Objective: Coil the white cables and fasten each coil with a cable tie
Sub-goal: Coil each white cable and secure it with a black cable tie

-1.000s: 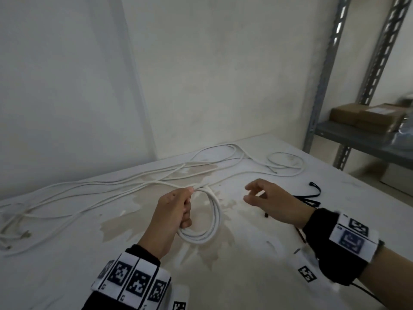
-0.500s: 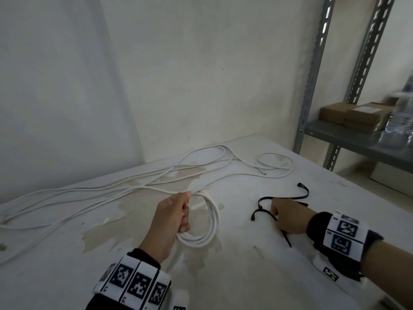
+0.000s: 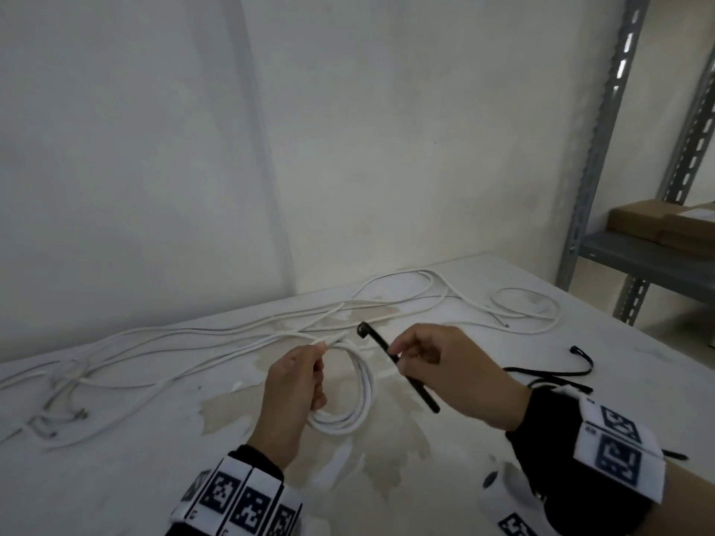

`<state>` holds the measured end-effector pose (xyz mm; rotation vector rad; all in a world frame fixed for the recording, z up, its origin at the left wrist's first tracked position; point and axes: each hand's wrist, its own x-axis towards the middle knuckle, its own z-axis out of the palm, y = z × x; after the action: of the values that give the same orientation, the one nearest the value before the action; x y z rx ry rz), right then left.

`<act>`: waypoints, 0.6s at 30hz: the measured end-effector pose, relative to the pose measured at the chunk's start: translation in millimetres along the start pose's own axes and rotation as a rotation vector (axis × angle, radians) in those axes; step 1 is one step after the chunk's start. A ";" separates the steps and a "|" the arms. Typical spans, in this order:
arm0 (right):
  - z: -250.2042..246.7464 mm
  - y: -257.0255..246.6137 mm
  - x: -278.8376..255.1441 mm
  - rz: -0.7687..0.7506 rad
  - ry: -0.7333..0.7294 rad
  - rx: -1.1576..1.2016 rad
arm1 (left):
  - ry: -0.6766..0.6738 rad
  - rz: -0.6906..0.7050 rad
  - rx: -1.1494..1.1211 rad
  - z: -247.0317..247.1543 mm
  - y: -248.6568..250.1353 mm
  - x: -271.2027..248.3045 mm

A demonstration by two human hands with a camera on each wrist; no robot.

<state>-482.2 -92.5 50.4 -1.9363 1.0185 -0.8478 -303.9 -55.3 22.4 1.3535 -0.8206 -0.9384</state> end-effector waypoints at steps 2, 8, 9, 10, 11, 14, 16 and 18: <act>17.9 -7.6 0.1 -0.005 -0.081 -0.028 | 0.046 0.016 -0.006 -8.2 2.0 -0.2; 59.1 -13.9 11.4 0.134 -0.130 0.056 | 0.165 0.067 -0.039 -26.9 4.3 -2.2; 65.2 -15.3 13.4 0.160 -0.116 0.082 | 0.179 0.077 -0.038 -29.2 4.4 -3.3; 71.2 -17.4 15.4 0.178 -0.096 0.111 | 0.189 0.091 -0.035 -31.4 4.2 -4.3; 76.6 -19.7 17.1 0.186 -0.074 0.139 | 0.199 0.101 -0.039 -32.8 5.0 -5.7; 90.0 -25.6 23.8 0.185 -0.006 0.212 | 0.221 0.130 -0.044 -38.8 5.6 -7.6; 98.0 -29.2 26.8 0.185 0.037 0.277 | 0.226 0.136 -0.054 -45.0 6.8 -7.5; 105.3 -32.5 28.2 0.163 0.065 0.334 | 0.215 0.127 -0.065 -51.8 6.5 -6.0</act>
<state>-371.9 -70.7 33.4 -1.5336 0.9877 -0.9269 -259.0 -28.2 25.9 1.3045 -0.6970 -0.7008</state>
